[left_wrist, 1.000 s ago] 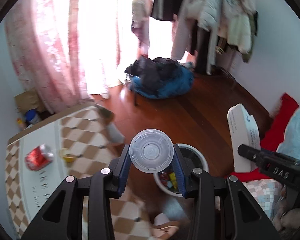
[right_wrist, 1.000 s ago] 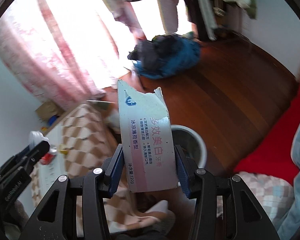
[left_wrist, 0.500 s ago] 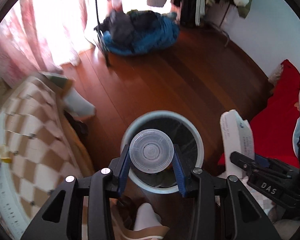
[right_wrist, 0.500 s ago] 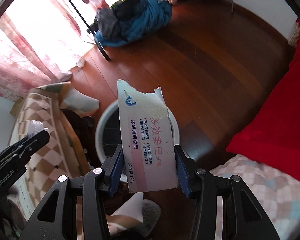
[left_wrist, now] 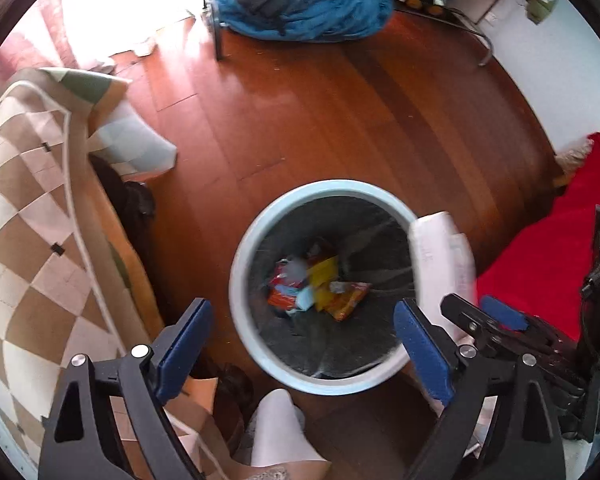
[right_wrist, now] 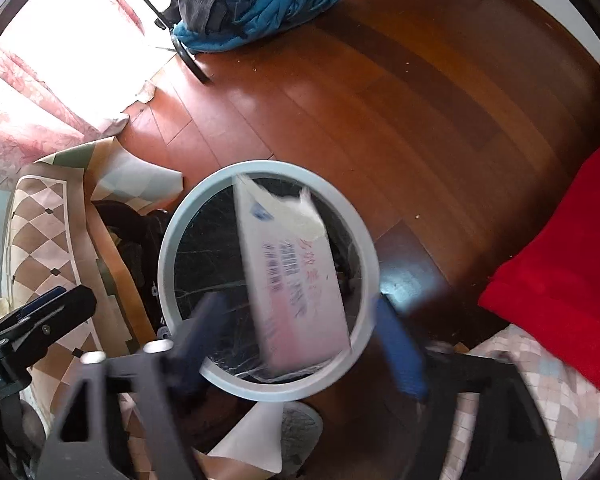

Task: Collect trash
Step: 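Open both tools to drop the lid and tissue box into the bin, then swing both open tools back toward the table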

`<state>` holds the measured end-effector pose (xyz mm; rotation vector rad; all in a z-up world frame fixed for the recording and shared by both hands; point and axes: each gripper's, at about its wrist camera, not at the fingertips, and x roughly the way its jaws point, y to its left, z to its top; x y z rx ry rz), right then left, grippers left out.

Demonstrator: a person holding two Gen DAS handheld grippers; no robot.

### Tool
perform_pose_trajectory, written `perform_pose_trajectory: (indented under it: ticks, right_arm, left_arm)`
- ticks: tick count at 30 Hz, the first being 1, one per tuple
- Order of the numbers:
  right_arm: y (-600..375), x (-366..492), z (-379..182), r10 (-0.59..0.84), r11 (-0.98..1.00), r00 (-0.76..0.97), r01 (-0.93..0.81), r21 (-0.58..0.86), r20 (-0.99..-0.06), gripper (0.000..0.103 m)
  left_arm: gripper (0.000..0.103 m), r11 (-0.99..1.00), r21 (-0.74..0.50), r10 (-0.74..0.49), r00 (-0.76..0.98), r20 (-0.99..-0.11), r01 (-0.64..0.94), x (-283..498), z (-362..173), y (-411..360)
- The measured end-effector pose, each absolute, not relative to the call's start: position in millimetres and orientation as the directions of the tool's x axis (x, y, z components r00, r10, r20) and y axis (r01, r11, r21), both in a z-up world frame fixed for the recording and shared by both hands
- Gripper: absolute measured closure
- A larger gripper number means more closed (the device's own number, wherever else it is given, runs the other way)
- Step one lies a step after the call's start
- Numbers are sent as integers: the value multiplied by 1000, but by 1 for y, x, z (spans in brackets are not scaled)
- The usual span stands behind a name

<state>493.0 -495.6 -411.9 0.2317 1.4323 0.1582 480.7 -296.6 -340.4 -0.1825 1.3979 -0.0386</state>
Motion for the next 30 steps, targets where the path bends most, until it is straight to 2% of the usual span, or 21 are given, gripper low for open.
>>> perform_pose_trajectory:
  ticks: [3, 14, 30]
  right_arm:
    - [-494, 489, -413, 214, 975, 118, 25, 219, -970, 0]
    - [-493, 453, -384, 126, 992, 144, -9, 126, -982, 0]
    - [-491, 386, -268, 113, 994, 276, -40, 107, -955, 0]
  left_arm:
    - [8, 990, -112, -94, 185, -978, -90, 474, -338, -289]
    - [6, 997, 21, 39, 229, -973, -79, 434, -320, -287]
    - [5, 996, 4, 36, 372, -928, -87, 375, -231, -287]
